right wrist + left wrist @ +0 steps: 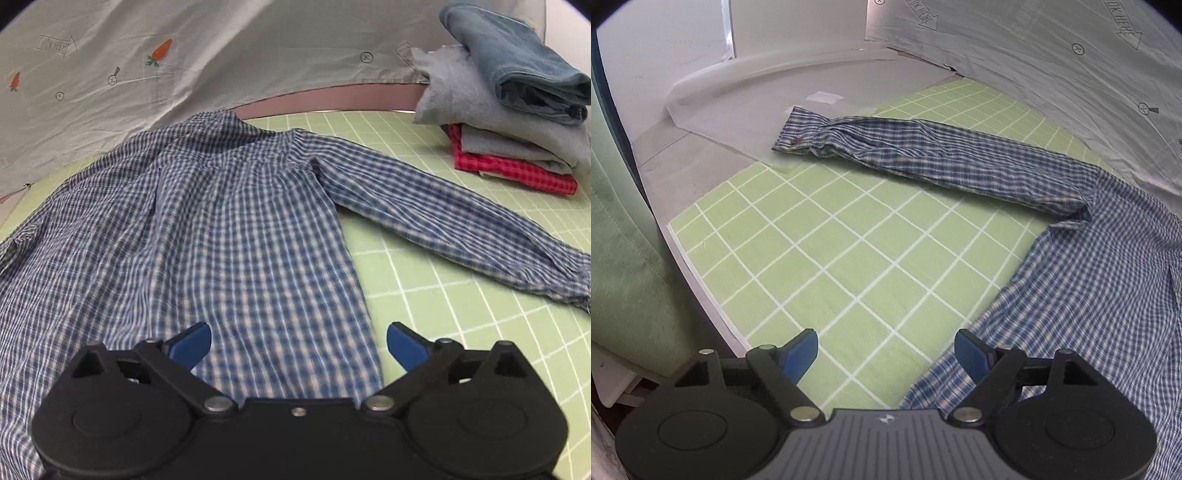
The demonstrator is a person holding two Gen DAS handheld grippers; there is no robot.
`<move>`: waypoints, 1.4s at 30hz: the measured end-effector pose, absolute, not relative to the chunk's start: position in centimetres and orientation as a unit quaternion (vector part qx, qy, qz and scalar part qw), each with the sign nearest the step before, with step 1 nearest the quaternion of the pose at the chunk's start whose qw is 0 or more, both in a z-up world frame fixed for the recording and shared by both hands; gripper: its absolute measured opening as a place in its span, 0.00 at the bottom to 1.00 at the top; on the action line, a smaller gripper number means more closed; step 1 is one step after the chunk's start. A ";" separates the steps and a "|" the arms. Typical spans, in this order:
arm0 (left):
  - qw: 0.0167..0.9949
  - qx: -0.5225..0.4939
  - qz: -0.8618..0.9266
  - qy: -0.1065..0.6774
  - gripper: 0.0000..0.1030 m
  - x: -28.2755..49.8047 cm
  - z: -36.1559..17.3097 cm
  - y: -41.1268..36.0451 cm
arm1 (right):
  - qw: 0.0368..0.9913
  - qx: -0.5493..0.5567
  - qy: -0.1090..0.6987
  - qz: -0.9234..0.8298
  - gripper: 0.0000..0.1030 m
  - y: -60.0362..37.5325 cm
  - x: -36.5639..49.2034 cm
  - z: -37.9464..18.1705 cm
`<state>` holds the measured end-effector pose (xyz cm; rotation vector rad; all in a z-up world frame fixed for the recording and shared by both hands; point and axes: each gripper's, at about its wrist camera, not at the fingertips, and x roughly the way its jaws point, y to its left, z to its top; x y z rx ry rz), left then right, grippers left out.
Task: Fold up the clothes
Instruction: 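Open both grippers and move the left gripper to the buttoned sleeve cuff, then close the left gripper on the buttoned sleeve cuff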
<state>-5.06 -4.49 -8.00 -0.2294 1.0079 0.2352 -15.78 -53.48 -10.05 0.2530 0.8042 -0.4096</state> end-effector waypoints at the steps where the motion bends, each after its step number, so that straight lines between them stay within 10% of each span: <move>1: 0.863 -0.110 0.113 0.481 0.79 -4.5 -8.0 -4.0 | 0.894 0.120 0.386 -0.192 1.00 -53.2 -14.8 -9.9; 22: 0.833 -0.144 0.240 0.478 0.82 14.8 -11.8 3.8 | 0.921 0.089 0.364 -0.106 1.00 -50.1 15.0 -10.8; 42: 0.831 -0.130 0.259 0.475 0.99 16.1 -12.4 4.5 | 0.904 0.061 0.386 -0.174 1.00 -56.2 29.6 -13.9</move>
